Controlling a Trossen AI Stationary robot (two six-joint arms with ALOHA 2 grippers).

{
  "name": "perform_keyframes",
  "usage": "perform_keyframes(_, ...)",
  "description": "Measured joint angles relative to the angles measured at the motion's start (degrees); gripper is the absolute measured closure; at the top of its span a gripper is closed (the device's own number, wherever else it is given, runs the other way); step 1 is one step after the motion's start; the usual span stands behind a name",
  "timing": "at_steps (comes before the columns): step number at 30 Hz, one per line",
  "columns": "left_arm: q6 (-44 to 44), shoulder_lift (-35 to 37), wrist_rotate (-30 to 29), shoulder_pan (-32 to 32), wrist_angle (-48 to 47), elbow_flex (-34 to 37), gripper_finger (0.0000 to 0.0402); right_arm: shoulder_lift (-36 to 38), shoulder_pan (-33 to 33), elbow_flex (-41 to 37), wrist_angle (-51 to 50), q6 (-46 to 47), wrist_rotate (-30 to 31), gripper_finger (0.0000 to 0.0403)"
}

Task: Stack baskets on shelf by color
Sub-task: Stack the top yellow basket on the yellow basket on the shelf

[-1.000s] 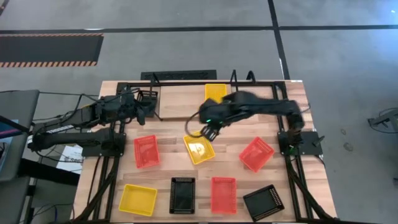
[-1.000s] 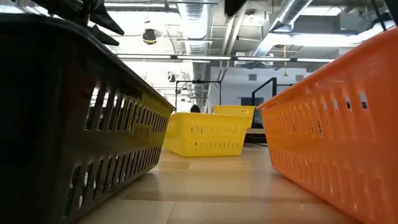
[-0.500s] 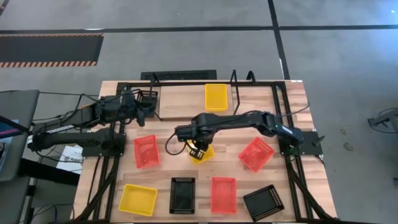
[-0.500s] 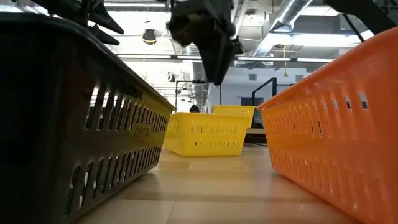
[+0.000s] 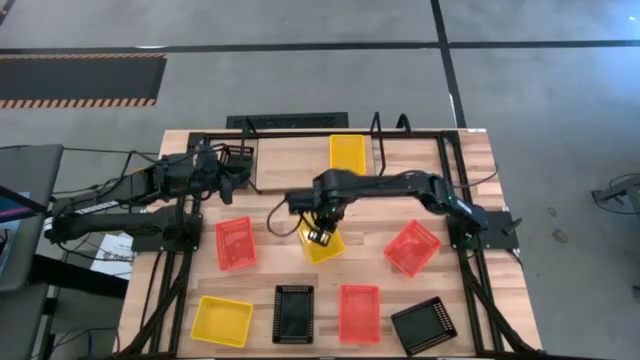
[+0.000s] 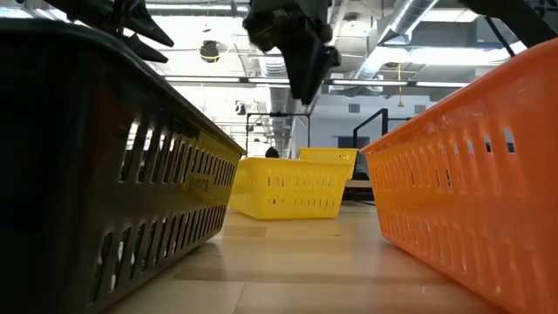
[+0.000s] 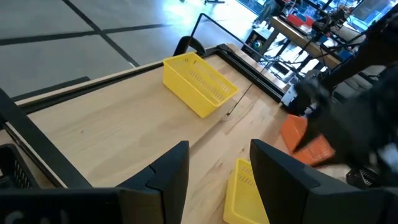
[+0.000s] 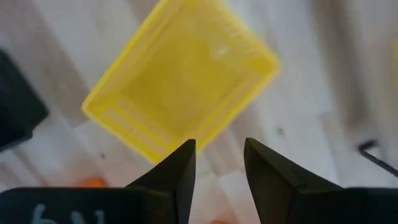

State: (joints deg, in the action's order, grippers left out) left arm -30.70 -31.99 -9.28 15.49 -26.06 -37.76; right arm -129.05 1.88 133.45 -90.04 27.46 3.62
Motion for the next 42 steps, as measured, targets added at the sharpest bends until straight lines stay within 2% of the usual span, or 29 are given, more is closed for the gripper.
perform_keyframes(5, -0.3, 0.0, 0.0, 0.0, 0.0, 0.0, 0.0244, 8.0, -0.9, -1.8, 0.2, 2.4, 4.1, 0.0245)
perform_keyframes(11, -0.5, 0.0, 0.0, 0.0, 0.2, 0.0, 0.0244, 20.1, 0.4, -7.5, 0.0, 1.3, 4.2, 0.0245)
perform_keyframes(17, -2.1, 0.0, -0.5, 0.0, 0.3, 0.0, 0.0244, 26.9, 5.4, -12.5, 0.1, 1.1, 2.1, 0.0245)
perform_keyframes(22, -2.9, 0.0, -2.4, 0.0, 0.5, 0.0, 0.0244, 33.9, 6.8, -20.8, 0.0, 11.7, 3.5, 0.0245)
perform_keyframes(32, -5.1, 0.0, -3.6, 0.0, 0.7, 0.0, 0.0244, 57.5, 8.7, -44.2, 1.1, 30.0, 5.5, 0.0245)
perform_keyframes(37, -5.6, 0.0, -3.6, 0.0, 0.7, 0.0, 0.0244, 61.6, 8.6, -53.1, 11.8, 30.2, 5.5, 0.0248)
perform_keyframes(42, -5.6, 0.0, -3.6, 0.0, 0.7, 0.0, 0.0244, 59.9, 7.7, -58.7, 20.0, 31.4, 5.5, 0.0244)
